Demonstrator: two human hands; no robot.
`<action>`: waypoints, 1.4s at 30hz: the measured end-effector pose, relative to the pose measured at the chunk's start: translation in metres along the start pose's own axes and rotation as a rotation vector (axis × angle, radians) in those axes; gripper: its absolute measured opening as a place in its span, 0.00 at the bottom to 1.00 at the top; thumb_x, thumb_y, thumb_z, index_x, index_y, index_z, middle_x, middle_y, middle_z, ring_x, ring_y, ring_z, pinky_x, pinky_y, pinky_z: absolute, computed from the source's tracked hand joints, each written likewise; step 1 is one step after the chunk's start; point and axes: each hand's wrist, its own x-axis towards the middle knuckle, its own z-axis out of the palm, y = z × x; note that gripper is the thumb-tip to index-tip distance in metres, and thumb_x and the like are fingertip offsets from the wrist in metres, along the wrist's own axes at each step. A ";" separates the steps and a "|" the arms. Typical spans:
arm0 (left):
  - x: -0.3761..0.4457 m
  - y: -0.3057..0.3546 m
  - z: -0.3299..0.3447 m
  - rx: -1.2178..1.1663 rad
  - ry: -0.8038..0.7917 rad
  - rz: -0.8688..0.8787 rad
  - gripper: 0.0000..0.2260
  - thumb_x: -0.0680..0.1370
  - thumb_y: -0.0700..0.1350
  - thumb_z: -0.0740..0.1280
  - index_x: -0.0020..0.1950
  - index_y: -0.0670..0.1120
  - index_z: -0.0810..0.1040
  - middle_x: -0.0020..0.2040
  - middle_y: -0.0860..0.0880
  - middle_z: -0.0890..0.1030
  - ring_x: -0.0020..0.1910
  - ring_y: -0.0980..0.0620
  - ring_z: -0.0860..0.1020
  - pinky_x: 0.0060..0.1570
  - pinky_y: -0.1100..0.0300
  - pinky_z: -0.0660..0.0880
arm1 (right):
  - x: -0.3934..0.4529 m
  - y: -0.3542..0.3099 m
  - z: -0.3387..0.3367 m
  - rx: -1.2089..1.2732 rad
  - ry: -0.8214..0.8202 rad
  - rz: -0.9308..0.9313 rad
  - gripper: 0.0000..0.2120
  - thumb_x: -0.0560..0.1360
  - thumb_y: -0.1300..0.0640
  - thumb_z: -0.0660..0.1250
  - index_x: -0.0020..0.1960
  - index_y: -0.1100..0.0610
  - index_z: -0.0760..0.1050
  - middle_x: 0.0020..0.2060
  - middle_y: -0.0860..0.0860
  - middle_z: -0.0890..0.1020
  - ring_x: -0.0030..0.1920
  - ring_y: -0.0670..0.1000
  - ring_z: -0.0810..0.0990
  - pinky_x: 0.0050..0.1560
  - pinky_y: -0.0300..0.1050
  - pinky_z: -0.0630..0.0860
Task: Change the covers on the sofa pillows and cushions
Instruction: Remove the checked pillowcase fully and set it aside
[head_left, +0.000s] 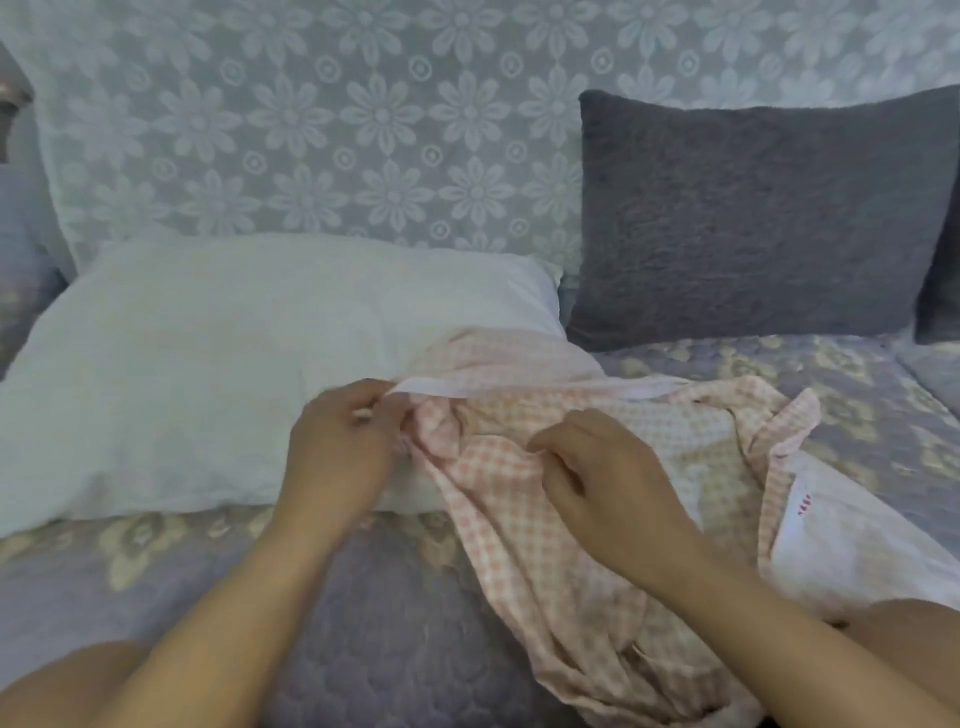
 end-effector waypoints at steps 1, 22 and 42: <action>0.004 0.001 -0.005 -0.316 -0.083 -0.245 0.08 0.81 0.42 0.66 0.46 0.46 0.85 0.44 0.46 0.86 0.46 0.45 0.83 0.49 0.50 0.80 | 0.000 -0.009 -0.013 0.070 -0.075 -0.043 0.11 0.76 0.57 0.62 0.52 0.53 0.83 0.37 0.37 0.75 0.40 0.41 0.75 0.42 0.35 0.72; -0.016 -0.007 -0.014 -0.607 -0.652 -0.361 0.18 0.78 0.49 0.65 0.60 0.39 0.83 0.57 0.36 0.84 0.55 0.39 0.83 0.59 0.47 0.79 | 0.010 -0.034 0.005 0.606 0.046 0.317 0.25 0.74 0.54 0.75 0.68 0.47 0.71 0.56 0.43 0.77 0.52 0.47 0.79 0.52 0.42 0.78; -0.089 0.030 0.026 0.171 -0.334 0.376 0.13 0.73 0.64 0.65 0.49 0.60 0.66 0.45 0.58 0.70 0.39 0.58 0.72 0.40 0.52 0.76 | 0.046 -0.082 -0.102 1.009 0.162 0.160 0.07 0.73 0.58 0.69 0.49 0.53 0.85 0.44 0.55 0.86 0.50 0.56 0.85 0.58 0.53 0.79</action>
